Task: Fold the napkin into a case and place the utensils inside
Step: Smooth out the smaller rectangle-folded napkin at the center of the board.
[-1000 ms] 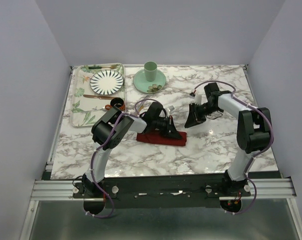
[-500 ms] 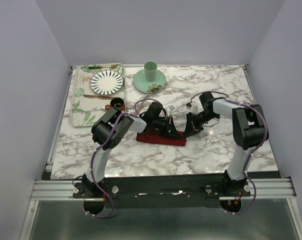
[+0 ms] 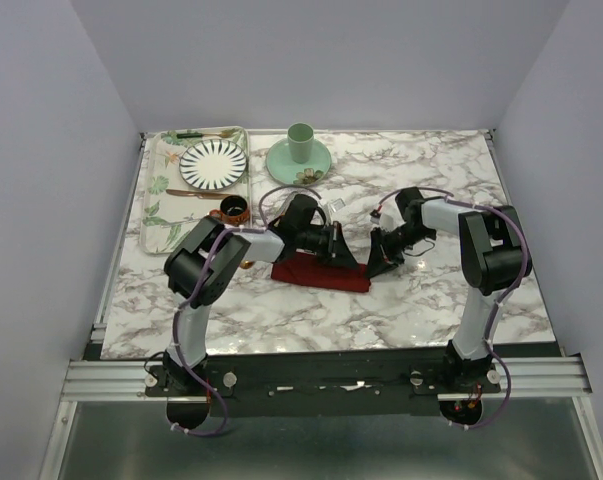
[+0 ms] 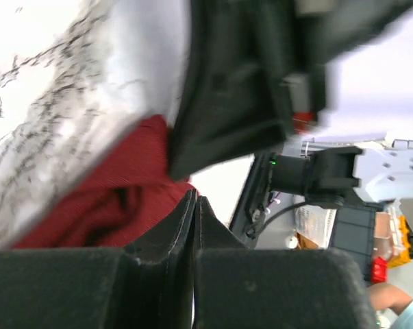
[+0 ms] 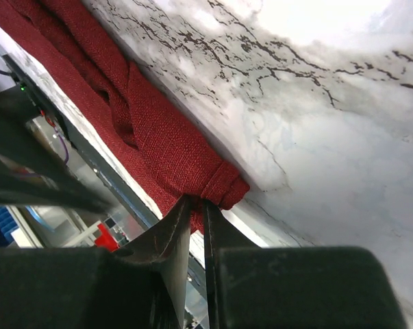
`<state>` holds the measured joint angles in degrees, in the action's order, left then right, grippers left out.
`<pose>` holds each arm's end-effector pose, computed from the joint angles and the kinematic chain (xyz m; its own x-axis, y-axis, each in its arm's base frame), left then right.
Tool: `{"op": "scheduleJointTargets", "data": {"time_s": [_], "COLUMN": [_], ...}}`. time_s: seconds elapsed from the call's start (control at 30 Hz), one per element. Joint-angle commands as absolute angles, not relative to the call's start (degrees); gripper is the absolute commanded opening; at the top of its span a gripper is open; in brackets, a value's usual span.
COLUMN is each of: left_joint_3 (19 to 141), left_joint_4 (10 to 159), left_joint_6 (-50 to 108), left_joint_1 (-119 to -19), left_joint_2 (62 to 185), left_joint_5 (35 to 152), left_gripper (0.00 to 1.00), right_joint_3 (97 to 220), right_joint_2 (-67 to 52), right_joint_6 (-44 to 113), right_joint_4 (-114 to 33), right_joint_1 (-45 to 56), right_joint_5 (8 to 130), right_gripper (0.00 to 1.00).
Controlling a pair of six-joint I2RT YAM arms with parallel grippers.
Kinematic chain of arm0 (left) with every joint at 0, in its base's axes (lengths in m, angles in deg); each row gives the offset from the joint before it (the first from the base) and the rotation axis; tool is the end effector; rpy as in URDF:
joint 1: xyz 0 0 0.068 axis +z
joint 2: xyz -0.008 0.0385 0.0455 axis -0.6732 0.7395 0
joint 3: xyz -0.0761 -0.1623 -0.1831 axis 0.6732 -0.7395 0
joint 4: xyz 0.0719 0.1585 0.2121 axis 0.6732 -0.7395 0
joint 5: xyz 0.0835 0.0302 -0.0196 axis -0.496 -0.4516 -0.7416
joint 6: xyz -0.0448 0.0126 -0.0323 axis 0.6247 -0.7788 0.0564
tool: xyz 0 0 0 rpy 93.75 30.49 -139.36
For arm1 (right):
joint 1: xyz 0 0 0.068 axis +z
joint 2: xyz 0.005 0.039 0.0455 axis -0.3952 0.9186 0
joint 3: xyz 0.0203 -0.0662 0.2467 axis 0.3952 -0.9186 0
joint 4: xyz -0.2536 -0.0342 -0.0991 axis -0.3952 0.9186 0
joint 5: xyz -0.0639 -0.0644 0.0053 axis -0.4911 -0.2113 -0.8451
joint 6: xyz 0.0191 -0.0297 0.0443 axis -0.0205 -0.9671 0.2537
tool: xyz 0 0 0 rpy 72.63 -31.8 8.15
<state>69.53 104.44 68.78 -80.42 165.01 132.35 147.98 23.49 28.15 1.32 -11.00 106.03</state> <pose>0.3069 -0.2777 0.0986 -0.9738 0.0889 -0.2094 0.2274 0.3612 -0.9043 0.3207 0.0980 0.0935 -0.9778 -0.2094 -0.0115 -0.1575 0.6974 0.6991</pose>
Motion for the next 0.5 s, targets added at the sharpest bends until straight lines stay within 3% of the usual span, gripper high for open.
{"op": "scheduleJointTargets", "data": {"time_s": [0.0, 0.23, 0.47], "left_joint_3": [66.82, 65.06, 68.83], "left_joint_4": [100.54, 92.97, 95.95], "left_joint_6": [63.22, 56.45, 58.73], "left_joint_1": [-76.86, -73.78, -73.69], "left_joint_2": [156.16, 156.15, 165.45], "left_joint_5": [133.95, 134.13, 132.55], "left_gripper": [0.12, 0.12, 0.11], "right_joint_3": [147.59, 148.64, 150.23], "right_joint_2": [25.21, 25.12, 25.48], "right_joint_6": [27.17, 26.29, 24.1], "right_joint_4": [0.23, 0.76, 1.73], "right_joint_1": [-10.53, -10.62, -10.53], "right_joint_5": [99.12, 97.1, 94.38], "right_gripper": [0.21, 0.21, 0.21]}}
